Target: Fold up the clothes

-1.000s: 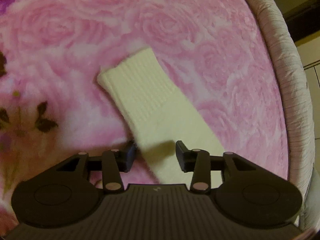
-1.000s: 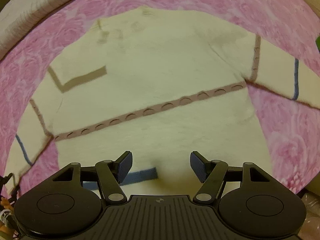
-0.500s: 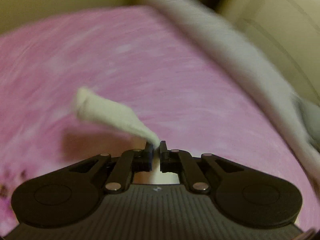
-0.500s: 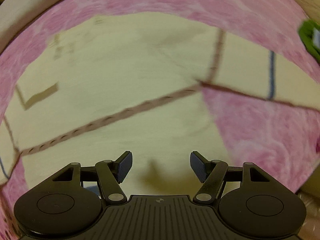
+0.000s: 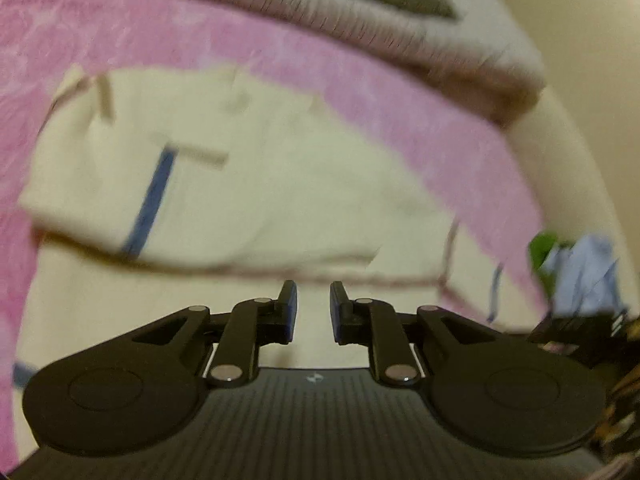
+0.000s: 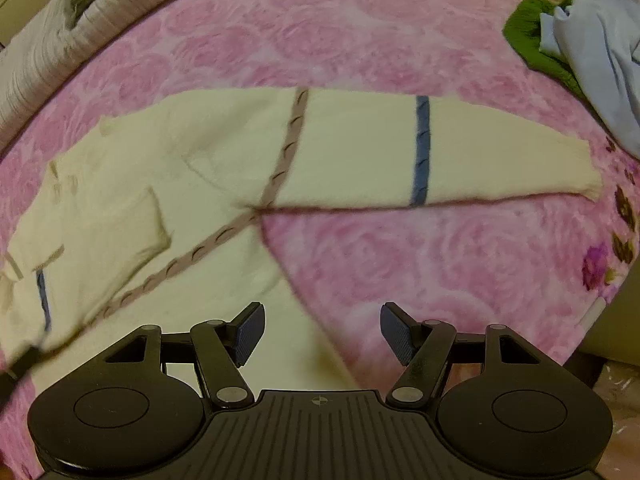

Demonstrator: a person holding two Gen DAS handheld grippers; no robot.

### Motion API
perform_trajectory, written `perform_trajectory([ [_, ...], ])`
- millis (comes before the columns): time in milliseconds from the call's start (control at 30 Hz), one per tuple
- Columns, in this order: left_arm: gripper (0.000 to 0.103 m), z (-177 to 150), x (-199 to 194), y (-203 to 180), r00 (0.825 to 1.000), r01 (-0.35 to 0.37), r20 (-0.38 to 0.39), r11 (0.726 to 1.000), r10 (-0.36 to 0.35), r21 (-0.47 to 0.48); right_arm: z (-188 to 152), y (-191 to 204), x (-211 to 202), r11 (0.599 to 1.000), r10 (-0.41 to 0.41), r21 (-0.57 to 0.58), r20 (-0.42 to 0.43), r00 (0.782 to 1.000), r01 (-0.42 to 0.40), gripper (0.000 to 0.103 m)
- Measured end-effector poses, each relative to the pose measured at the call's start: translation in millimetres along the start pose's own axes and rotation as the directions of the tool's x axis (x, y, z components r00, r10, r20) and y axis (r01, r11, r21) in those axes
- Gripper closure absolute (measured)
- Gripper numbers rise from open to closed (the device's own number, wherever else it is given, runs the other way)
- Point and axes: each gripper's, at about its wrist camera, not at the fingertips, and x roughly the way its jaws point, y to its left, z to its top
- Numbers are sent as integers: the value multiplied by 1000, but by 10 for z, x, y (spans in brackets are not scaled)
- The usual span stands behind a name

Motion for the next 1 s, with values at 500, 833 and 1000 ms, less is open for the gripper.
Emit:
perform_trajectory([
  [500,89,269,-377,1180,966,-252,9,954,257,-165,4,475,895,803,524,309,40,850,-510,40],
  [833,88,441,-248,1381,958,-281,-3,939,286,-198,138,778,1394,791,517,338,78,852,-511,93],
  [1000,88,523,-216,1315,966,-252,13,955,257,-155,313,1009,789,815,571,-25,209,794,-579,94],
])
